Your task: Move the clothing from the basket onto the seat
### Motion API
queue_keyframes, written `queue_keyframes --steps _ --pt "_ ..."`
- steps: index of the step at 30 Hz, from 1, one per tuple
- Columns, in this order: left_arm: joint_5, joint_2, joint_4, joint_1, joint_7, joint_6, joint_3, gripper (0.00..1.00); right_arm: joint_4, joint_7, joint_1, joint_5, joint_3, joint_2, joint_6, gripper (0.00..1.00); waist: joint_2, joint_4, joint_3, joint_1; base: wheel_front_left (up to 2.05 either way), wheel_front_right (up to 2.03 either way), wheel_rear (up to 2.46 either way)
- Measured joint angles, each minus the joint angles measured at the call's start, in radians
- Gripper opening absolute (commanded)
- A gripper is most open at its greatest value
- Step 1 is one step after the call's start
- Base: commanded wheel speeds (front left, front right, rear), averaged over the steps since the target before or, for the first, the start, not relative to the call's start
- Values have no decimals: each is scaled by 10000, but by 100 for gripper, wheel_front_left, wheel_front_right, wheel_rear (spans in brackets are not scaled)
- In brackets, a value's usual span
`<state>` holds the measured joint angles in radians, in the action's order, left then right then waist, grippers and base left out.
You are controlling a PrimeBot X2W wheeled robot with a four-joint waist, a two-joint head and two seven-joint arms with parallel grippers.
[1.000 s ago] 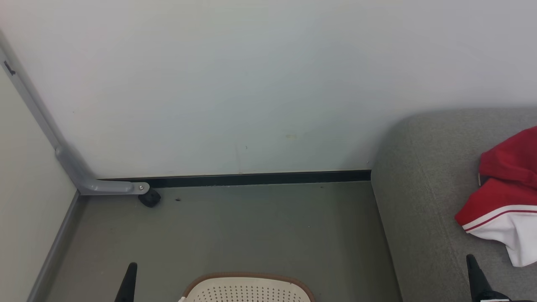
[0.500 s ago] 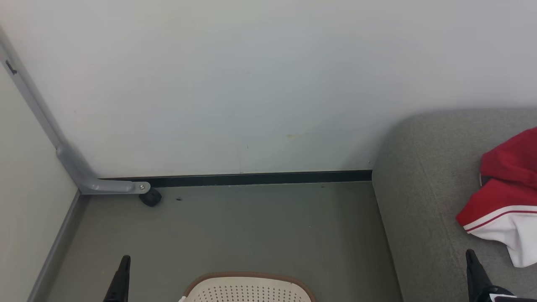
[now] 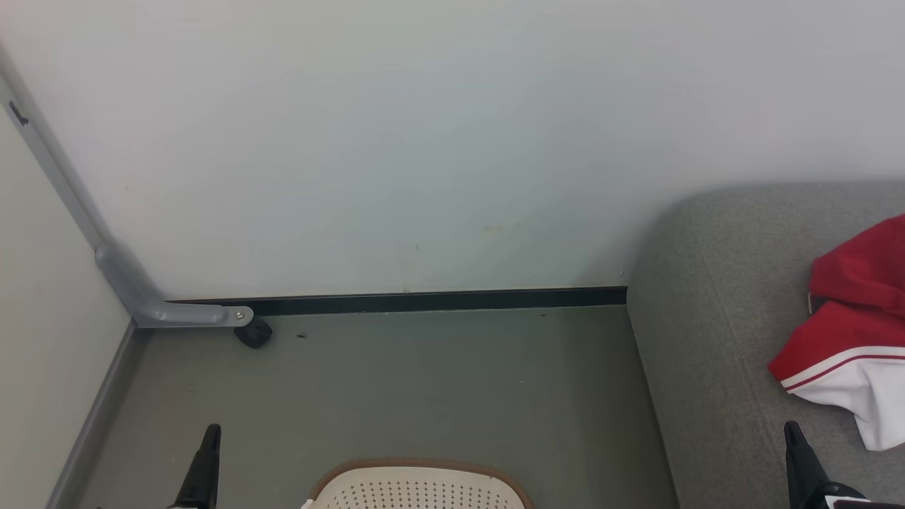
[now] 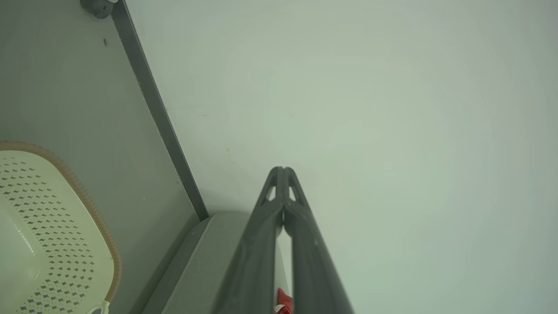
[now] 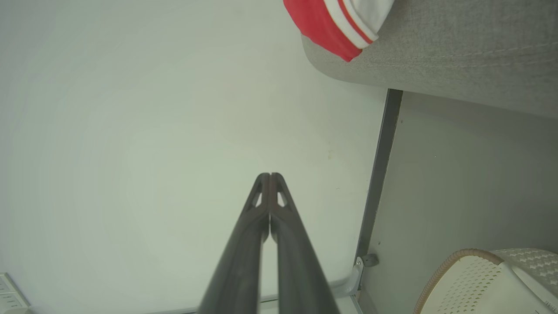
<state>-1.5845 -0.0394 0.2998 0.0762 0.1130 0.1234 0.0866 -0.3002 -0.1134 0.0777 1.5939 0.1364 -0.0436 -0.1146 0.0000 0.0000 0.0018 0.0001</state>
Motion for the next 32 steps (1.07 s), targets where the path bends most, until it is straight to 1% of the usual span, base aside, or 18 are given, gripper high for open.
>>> queue_keyframes --steps 32 --pt "-4 4 2 0 0 0 -2 0 -2 2 0 2 -2 0 -2 0 0 -1 -1 0 0 0 0"
